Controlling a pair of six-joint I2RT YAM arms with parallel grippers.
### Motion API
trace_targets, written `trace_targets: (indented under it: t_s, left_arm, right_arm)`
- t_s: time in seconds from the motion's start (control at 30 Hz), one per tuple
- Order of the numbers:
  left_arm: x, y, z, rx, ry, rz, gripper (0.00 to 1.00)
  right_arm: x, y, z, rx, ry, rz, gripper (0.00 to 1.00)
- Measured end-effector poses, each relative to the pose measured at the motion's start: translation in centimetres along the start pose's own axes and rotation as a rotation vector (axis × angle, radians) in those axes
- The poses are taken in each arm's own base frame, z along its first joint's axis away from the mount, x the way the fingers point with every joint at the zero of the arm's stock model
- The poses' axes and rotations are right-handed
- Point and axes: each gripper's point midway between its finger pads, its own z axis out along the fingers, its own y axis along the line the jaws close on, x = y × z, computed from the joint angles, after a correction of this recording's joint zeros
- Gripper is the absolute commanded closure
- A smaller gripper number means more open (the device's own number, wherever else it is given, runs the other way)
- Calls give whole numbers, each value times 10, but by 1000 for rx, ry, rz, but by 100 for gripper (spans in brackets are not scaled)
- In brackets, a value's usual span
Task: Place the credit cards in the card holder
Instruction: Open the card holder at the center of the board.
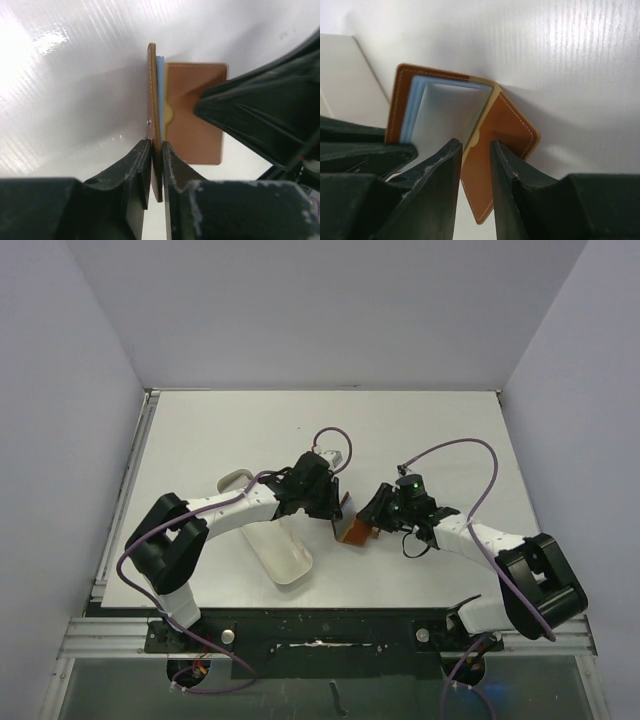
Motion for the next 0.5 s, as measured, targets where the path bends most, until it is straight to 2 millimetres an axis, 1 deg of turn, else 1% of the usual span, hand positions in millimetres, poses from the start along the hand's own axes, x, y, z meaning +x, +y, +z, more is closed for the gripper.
trace_targets:
  t_s: [0.07, 0.13, 0.27, 0.37, 0.5]
  left_arm:
    - [1, -3, 0, 18, 9, -7, 81]
    - [1, -7, -1, 41, 13, -18, 81]
    - [0, -12, -1, 86, 9, -39, 100]
    - [2, -12, -1, 108, 12, -54, 100]
    - [5, -11, -1, 125, 20, -60, 100]
  right_arm:
    - [6, -7, 6, 19, 29, 4, 71]
    - [9, -9, 9, 21, 39, 2, 71]
    - [6, -6, 10, 3, 28, -11, 72]
    - [5, -5, 11, -8, 20, -16, 72]
    - [9, -8, 12, -10, 22, -17, 72]
